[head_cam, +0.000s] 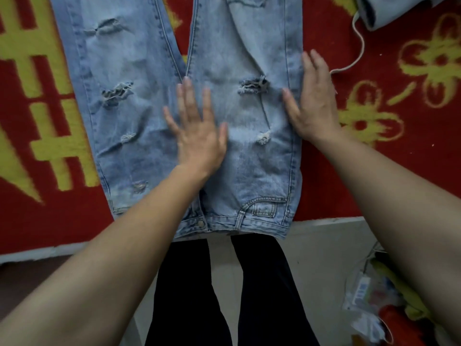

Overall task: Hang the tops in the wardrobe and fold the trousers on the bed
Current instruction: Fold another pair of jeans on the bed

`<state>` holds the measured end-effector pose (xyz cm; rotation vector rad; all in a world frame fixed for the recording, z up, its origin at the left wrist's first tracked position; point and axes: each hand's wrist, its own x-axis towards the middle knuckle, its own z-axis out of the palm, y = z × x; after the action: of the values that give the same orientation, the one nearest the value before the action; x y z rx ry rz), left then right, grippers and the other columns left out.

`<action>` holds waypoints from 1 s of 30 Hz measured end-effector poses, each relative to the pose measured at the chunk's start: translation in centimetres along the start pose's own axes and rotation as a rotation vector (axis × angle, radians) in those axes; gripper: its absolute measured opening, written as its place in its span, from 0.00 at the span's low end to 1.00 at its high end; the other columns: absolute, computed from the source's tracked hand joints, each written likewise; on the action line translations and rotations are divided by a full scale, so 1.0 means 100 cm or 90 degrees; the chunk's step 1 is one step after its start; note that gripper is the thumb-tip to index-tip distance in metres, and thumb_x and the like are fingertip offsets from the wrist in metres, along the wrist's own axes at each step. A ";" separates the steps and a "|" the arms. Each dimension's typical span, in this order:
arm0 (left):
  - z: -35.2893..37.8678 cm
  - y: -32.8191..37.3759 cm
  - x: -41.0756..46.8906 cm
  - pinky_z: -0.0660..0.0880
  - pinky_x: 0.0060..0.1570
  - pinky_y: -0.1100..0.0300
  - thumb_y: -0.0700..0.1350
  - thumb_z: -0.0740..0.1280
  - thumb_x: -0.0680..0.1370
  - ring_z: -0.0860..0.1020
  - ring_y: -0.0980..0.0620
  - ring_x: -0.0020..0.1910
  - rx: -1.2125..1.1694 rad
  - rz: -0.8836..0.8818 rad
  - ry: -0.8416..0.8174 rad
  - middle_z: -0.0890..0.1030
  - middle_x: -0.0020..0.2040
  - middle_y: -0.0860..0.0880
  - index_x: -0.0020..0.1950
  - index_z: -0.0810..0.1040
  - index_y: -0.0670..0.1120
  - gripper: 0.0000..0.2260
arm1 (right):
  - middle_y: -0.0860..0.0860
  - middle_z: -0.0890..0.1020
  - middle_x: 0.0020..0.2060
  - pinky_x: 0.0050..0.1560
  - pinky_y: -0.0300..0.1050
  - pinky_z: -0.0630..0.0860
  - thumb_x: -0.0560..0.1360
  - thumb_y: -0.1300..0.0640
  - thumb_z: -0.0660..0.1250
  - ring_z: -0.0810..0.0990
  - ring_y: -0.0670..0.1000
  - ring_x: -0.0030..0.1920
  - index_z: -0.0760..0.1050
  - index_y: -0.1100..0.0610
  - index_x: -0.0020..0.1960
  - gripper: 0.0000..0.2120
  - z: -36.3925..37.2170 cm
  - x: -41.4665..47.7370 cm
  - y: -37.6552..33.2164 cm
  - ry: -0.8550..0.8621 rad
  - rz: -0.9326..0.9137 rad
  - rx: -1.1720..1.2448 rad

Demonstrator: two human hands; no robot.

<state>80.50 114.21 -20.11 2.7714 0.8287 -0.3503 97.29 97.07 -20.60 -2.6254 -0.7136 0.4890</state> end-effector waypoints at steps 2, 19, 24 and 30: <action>-0.002 0.028 -0.022 0.62 0.62 0.46 0.55 0.62 0.78 0.65 0.44 0.66 -0.106 0.085 0.092 0.72 0.66 0.38 0.65 0.73 0.43 0.21 | 0.59 0.72 0.66 0.69 0.45 0.66 0.80 0.46 0.61 0.72 0.55 0.65 0.63 0.61 0.76 0.30 -0.001 -0.003 0.004 0.070 0.092 0.067; 0.007 0.065 -0.075 0.76 0.43 0.55 0.52 0.71 0.72 0.80 0.51 0.42 -0.433 0.022 -0.418 0.82 0.40 0.51 0.39 0.81 0.48 0.08 | 0.48 0.83 0.43 0.34 0.40 0.72 0.71 0.60 0.67 0.78 0.46 0.38 0.81 0.53 0.55 0.13 -0.022 0.006 -0.038 -0.109 0.360 0.465; -0.031 -0.030 -0.076 0.64 0.31 0.61 0.38 0.71 0.73 0.65 0.58 0.28 -0.634 -0.098 -0.413 0.67 0.26 0.54 0.27 0.69 0.48 0.17 | 0.46 0.73 0.26 0.23 0.36 0.62 0.71 0.65 0.64 0.68 0.44 0.22 0.72 0.52 0.38 0.09 -0.021 0.027 -0.129 -0.099 0.316 0.499; -0.058 -0.165 -0.088 0.60 0.25 0.64 0.35 0.65 0.76 0.64 0.58 0.25 -0.713 -0.321 -0.306 0.67 0.27 0.51 0.33 0.71 0.47 0.14 | 0.48 0.78 0.36 0.28 0.33 0.68 0.75 0.66 0.63 0.71 0.39 0.25 0.74 0.54 0.53 0.11 0.029 0.038 -0.262 -0.121 0.186 0.565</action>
<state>65.02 124.78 -14.45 1.3704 1.1083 -0.4261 88.51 120.86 -12.48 -1.8452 -0.0891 0.8979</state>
